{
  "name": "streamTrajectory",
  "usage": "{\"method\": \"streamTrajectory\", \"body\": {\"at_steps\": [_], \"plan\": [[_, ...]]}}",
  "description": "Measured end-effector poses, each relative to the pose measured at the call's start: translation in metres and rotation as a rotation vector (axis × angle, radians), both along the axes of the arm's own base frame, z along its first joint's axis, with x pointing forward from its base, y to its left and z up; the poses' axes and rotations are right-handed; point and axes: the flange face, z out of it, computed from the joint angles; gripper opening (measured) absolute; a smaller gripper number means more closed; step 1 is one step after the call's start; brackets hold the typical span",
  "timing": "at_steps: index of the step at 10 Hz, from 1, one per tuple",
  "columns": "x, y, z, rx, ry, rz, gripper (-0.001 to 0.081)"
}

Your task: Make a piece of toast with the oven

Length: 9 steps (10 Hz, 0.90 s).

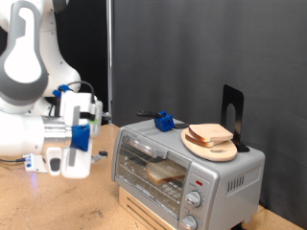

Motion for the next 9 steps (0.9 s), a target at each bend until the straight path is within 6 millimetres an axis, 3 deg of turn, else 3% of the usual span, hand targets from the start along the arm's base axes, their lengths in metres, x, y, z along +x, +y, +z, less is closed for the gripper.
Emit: {"method": "streamTrajectory", "body": {"at_steps": [3, 6, 9], "plan": [[0.039, -0.004, -0.016, -0.087, -0.017, -0.178, 0.0808], [0.032, -0.001, -0.011, -0.022, 0.030, -0.092, 0.0808], [0.063, -0.006, -0.027, -0.017, 0.024, -0.143, 0.0808]]}}
